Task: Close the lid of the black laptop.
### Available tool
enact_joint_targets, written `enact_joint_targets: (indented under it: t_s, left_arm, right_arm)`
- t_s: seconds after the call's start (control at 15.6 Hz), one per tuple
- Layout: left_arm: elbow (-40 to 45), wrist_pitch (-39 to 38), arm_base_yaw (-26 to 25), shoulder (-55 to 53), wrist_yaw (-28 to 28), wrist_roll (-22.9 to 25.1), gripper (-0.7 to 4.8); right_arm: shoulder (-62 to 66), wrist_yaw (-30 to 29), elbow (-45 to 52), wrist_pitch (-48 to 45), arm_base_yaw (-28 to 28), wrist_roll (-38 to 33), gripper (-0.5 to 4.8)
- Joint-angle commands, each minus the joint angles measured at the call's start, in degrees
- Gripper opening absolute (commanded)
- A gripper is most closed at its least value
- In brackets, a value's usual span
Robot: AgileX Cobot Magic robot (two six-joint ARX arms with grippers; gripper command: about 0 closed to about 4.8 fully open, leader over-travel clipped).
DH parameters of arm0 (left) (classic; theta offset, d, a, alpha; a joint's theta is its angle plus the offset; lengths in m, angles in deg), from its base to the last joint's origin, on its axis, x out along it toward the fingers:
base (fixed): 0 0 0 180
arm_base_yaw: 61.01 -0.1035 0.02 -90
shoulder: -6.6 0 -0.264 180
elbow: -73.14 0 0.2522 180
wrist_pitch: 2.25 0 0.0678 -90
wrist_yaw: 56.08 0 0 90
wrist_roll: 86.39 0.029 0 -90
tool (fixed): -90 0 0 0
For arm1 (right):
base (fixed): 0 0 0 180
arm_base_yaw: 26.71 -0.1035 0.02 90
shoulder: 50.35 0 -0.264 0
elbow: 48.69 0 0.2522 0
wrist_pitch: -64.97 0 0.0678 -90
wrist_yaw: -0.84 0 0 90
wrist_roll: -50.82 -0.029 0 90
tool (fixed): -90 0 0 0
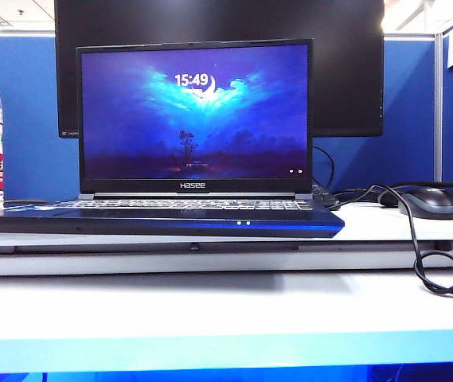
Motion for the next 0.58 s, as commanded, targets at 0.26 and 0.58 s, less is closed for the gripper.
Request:
enact_joint_targets:
  t_s: [0.26,0.58]
  left_arm:
    - [0.0,0.8,0.0,0.1,-0.1,0.2,0.22]
    - [0.0,3.5,0.0,0.1,-10.6,-48.1,0.22]
  right_arm:
    - [0.0,0.0,0.4,-0.9,0.0,-0.2,-0.06]
    - [0.0,-4.3,0.4,-12.9,0.0,-25.1,-0.06]
